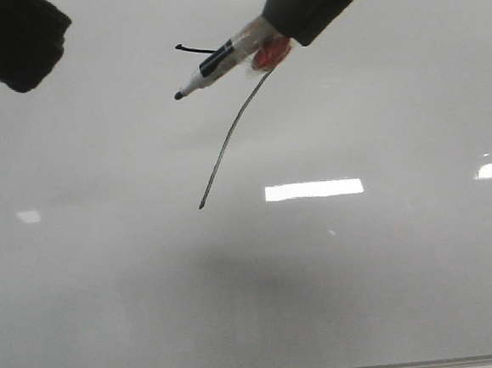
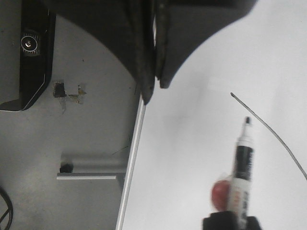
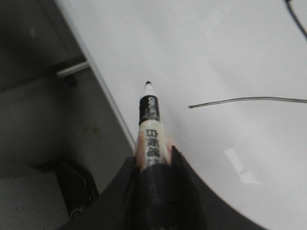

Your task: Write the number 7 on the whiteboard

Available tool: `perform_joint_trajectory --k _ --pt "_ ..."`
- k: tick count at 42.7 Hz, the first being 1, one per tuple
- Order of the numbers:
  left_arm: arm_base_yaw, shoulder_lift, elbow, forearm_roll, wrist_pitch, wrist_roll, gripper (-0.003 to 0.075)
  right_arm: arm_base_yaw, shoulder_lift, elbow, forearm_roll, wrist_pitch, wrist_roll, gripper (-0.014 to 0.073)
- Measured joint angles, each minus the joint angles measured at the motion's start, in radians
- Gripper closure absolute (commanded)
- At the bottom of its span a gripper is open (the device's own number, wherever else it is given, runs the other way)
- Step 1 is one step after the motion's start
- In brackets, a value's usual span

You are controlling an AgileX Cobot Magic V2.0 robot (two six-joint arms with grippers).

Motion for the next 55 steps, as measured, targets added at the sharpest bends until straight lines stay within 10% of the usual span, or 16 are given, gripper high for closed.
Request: perform_joint_trajectory --k 12,27,55 --pt "0.000 0.000 -0.056 0.006 0.023 0.020 0.0297 0.122 -0.033 0.000 -0.014 0.081 -0.058 0.0652" --pt "-0.086 0.085 -0.059 0.028 0.050 0.051 0.0308 0.242 -0.033 -0.002 -0.014 0.024 -0.062 0.0652" --pt "-0.086 0.137 -0.059 0.098 0.018 0.051 0.0641 0.242 -0.033 -0.003 0.029 0.041 -0.062 0.0652"
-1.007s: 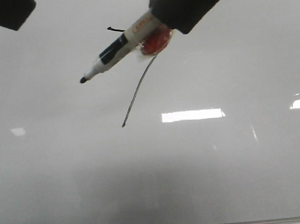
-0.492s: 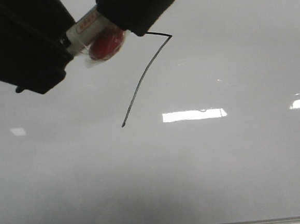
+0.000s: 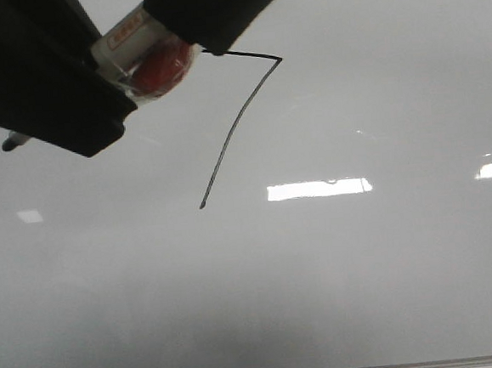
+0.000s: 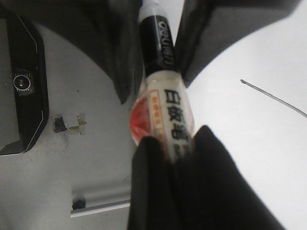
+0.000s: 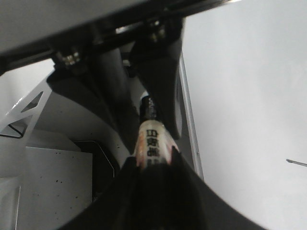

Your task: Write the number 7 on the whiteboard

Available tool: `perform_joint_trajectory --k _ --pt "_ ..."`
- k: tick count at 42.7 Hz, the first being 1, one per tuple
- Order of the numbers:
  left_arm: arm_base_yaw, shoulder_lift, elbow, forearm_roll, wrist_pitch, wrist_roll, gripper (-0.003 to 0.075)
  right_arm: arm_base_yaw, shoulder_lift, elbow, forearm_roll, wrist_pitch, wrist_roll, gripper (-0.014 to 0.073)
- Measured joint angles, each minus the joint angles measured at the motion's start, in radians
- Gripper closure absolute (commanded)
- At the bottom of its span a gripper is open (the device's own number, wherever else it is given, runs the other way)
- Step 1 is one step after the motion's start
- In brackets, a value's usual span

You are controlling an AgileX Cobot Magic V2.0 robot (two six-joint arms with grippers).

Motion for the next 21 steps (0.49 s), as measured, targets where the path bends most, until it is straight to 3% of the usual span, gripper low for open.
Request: perform_joint_trajectory --k 4,8,11,18,21 --pt "0.000 0.000 0.000 0.002 -0.004 -0.005 0.0717 0.000 0.000 0.000 0.000 0.002 0.000 0.0652" --pt "0.000 0.000 0.000 0.002 -0.011 -0.020 0.0741 0.000 0.000 0.000 0.000 0.002 0.000 0.0617" --pt "0.000 0.000 0.000 0.002 -0.011 -0.027 0.0741 0.000 0.000 0.000 0.000 0.002 0.000 0.0510" --pt "0.000 0.000 0.000 0.011 -0.014 -0.020 0.0741 0.000 0.000 0.000 0.003 0.000 0.000 0.0124" --pt "0.000 0.000 0.000 0.011 -0.011 -0.020 0.0741 0.000 -0.004 0.000 0.004 -0.014 0.002 0.0097"
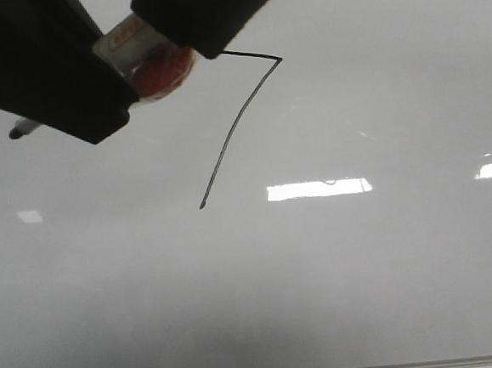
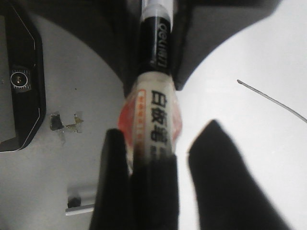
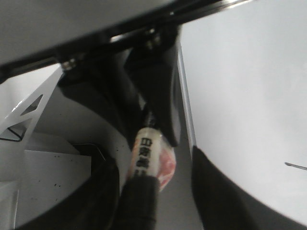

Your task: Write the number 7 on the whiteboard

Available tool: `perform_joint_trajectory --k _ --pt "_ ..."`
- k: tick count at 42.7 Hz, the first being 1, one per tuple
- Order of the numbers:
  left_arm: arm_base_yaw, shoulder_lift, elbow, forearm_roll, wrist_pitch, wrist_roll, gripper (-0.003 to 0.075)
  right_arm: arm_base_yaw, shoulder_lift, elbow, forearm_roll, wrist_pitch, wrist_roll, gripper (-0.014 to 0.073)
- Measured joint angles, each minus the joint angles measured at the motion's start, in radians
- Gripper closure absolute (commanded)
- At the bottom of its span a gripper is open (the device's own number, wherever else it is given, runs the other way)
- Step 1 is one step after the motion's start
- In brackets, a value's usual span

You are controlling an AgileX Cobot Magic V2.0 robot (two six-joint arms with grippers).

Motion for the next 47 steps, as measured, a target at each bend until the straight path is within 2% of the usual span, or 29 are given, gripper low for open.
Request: perform_joint_trajectory --k 6,12,17,24,29,32,36,47 --pt "0.029 0.000 0.000 0.000 0.022 -0.019 0.0741 -0.043 -0.040 0.000 0.003 -0.017 0.018 0.0132" --pt "0.139 -0.038 0.026 0.000 0.017 -0.075 0.0741 -0.172 -0.129 0.061 0.008 -0.029 0.057 0.0179" --pt "0.302 -0.101 0.055 0.000 -0.018 -0.170 0.0741 -0.316 -0.234 0.188 0.008 -0.082 0.109 0.0261" --pt "0.636 -0.183 0.093 -0.002 -0.120 -0.391 0.0741 -0.521 -0.431 0.406 0.008 -0.238 0.259 0.0475" --pt "0.805 -0.183 0.121 -0.018 -0.143 -0.443 0.0741 -0.586 -0.550 0.507 0.015 -0.309 0.309 0.0621" --pt "0.871 -0.161 0.136 -0.022 -0.154 -0.452 0.0741 -0.598 -0.609 0.544 0.019 -0.336 0.317 0.0666" --pt "0.912 -0.119 0.151 -0.025 -0.204 -0.454 0.0741 -0.600 -0.659 0.569 0.023 -0.354 0.320 0.0662" --pt "0.917 0.085 0.160 -0.093 -0.457 -0.455 0.0741 -0.602 -0.674 0.570 0.026 -0.359 0.322 0.0662"
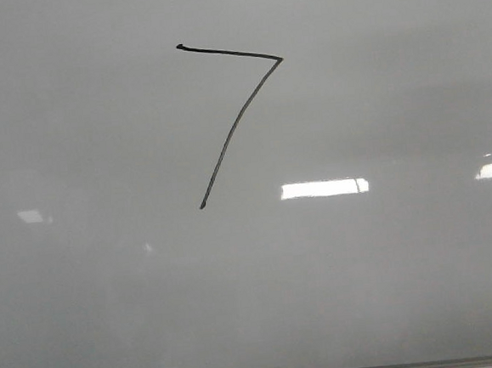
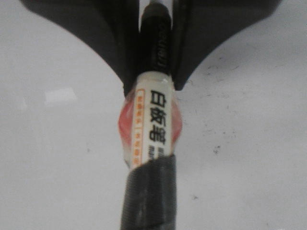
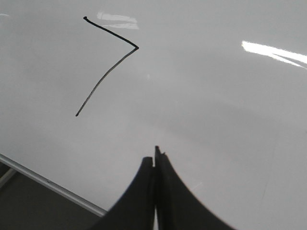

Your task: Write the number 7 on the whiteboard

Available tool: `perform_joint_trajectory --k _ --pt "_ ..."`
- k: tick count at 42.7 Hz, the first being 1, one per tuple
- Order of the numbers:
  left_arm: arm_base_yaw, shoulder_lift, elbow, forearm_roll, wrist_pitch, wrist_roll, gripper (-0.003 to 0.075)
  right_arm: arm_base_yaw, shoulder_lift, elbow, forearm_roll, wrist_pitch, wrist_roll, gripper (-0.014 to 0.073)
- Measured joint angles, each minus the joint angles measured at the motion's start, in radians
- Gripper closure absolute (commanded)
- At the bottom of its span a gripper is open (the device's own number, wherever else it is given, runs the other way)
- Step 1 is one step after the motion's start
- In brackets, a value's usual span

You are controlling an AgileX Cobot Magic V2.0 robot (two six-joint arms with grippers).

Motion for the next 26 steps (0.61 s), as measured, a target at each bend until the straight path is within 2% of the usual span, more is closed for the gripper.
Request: perform_joint_trajectory --k 5,11,22,26 --pt "0.000 0.097 0.000 -0.024 -0.083 0.000 0.0741 0.000 0.000 0.000 0.000 0.000 0.002 0.0662" --pt "0.000 0.181 0.000 -0.031 -0.105 0.000 0.0741 0.000 0.000 0.000 0.002 0.002 0.002 0.0662" --pt "0.000 0.233 0.000 -0.034 -0.168 0.000 0.0736 0.000 0.000 0.000 0.003 0.005 0.002 0.0662" --pt "0.000 0.238 0.002 -0.034 -0.176 0.000 0.0697 0.000 0.000 0.000 0.003 0.006 0.002 0.0662"
